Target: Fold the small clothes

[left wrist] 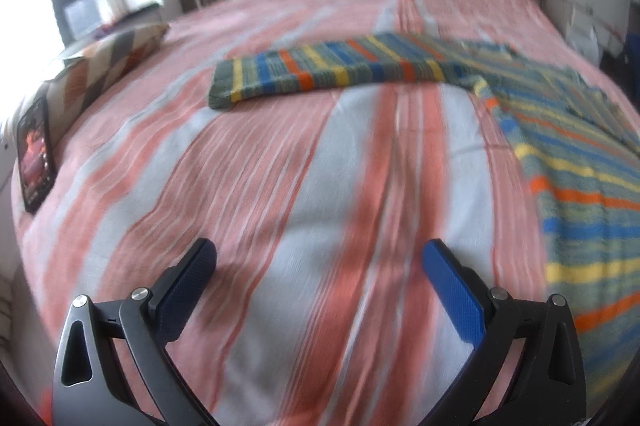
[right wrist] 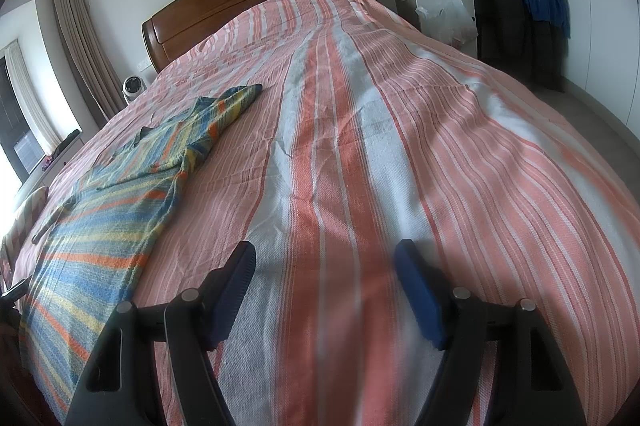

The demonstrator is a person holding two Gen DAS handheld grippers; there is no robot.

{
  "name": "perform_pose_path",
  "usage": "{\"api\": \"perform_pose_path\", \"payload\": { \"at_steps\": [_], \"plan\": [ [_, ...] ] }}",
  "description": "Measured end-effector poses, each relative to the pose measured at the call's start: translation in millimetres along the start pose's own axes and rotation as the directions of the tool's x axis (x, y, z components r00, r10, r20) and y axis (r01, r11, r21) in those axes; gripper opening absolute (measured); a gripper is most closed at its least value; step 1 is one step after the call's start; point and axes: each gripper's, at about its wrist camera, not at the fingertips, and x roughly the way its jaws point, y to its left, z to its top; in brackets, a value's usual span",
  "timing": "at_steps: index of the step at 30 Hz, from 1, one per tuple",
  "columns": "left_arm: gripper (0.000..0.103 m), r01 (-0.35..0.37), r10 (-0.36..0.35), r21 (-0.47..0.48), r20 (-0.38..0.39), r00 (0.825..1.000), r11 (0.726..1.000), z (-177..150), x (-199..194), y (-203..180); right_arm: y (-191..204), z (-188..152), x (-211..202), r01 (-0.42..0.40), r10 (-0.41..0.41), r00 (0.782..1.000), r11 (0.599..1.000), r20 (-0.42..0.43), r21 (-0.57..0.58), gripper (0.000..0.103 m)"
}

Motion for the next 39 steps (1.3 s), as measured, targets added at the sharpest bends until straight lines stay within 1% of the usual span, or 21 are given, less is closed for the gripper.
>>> {"api": "perform_pose_path", "payload": {
  "at_steps": [1,3,5,7,9,13,15,16,18,19,20,21,22,24,27,28,30,32,34,37,39],
  "plan": [
    [0.102,0.043,-0.043,0.021,-0.011,0.999,0.999,7,-7,3,0,0,0,0.002,-0.002,1.0,1.0,-0.001,-0.001,0.072],
    [0.102,0.13,-0.131,0.021,0.027,0.991,0.991,27,-25,19,0,-1,1,0.002,-0.002,1.0,1.0,-0.001,-0.002,0.072],
    [0.102,0.18,-0.18,-0.002,0.023,0.983,0.984,49,-30,38,-1,-1,1,-0.004,0.004,1.0,1.0,0.0,0.002,0.072],
    [0.102,0.225,-0.225,-0.062,0.0,0.974,0.972,76,-22,63,-2,-1,1,-0.012,0.012,1.0,1.0,0.001,0.007,0.072],
    [0.102,0.25,-0.26,-0.177,-0.037,0.965,0.952,101,0,92,-2,-1,1,-0.014,0.014,1.0,1.0,0.002,0.008,0.072],
    [0.098,0.255,-0.322,-0.381,-0.122,0.939,0.889,134,62,143,-2,-2,2,-0.01,0.01,1.0,1.0,0.001,0.006,0.072],
    [0.08,0.22,-0.32,-0.436,-0.171,0.932,0.873,142,89,154,-2,-2,2,-0.008,0.008,1.0,1.0,0.0,0.004,0.072],
    [0.076,0.203,-0.321,-0.463,-0.192,0.927,0.863,146,102,158,-2,-2,2,-0.007,0.007,1.0,1.0,-0.001,0.003,0.072],
    [0.062,0.204,-0.341,-0.497,-0.201,0.918,0.843,143,115,151,-1,-1,2,-0.004,0.004,1.0,1.0,-0.003,0.0,0.072],
    [0.058,0.201,-0.337,-0.494,-0.203,0.919,0.846,146,122,147,-1,-1,2,-0.003,0.003,1.0,1.0,-0.003,-0.001,0.072],
    [0.041,0.189,-0.319,-0.474,-0.21,0.924,0.86,145,122,138,-1,-1,2,-0.002,0.002,1.0,1.0,-0.003,-0.001,0.072],
    [0.005,0.161,-0.278,-0.432,-0.223,0.934,0.888,148,123,131,-1,-1,2,-0.003,0.003,1.0,1.0,-0.003,0.0,0.072],
    [0.005,0.138,-0.245,-0.393,-0.238,0.94,0.909,151,124,124,-1,-1,2,-0.003,0.003,1.0,1.0,-0.003,0.0,0.072],
    [0.004,0.119,-0.212,-0.361,-0.232,0.949,0.925,157,115,110,-1,-1,2,-0.004,0.004,1.0,1.0,-0.003,0.0,0.072],
    [0.004,0.13,-0.169,-0.239,-0.151,0.974,0.962,185,79,82,-1,-1,2,-0.006,0.006,1.0,1.0,-0.002,0.001,0.072],
    [0.004,0.154,-0.176,-0.184,-0.111,0.978,0.971,200,61,64,-1,-1,2,-0.004,0.004,1.0,1.0,-0.003,0.0,0.072],
    [0.004,0.21,-0.216,-0.099,-0.055,0.975,0.973,221,33,29,1,-1,3,0.002,-0.002,1.0,1.0,-0.005,-0.005,0.072],
    [0.004,0.275,-0.275,-0.003,-0.014,0.961,0.961,241,6,-18,1,-1,3,0.003,-0.003,1.0,1.0,-0.005,-0.007,0.073],
    [0.004,0.338,-0.341,0.105,0.005,0.94,0.935,251,-17,-75,2,-1,3,0.003,-0.003,1.0,1.0,-0.006,-0.007,0.073],
    [0.004,0.415,-0.423,0.22,-0.007,0.906,0.883,251,-30,-152,1,-1,3,0.004,-0.004,1.0,1.0,-0.006,-0.007,0.073],
    [0.007,0.438,-0.445,0.271,-0.036,0.895,0.857,242,-25,-196,1,-1,3,0.004,-0.004,1.0,1.0,-0.006,-0.007,0.073]
  ]
}}
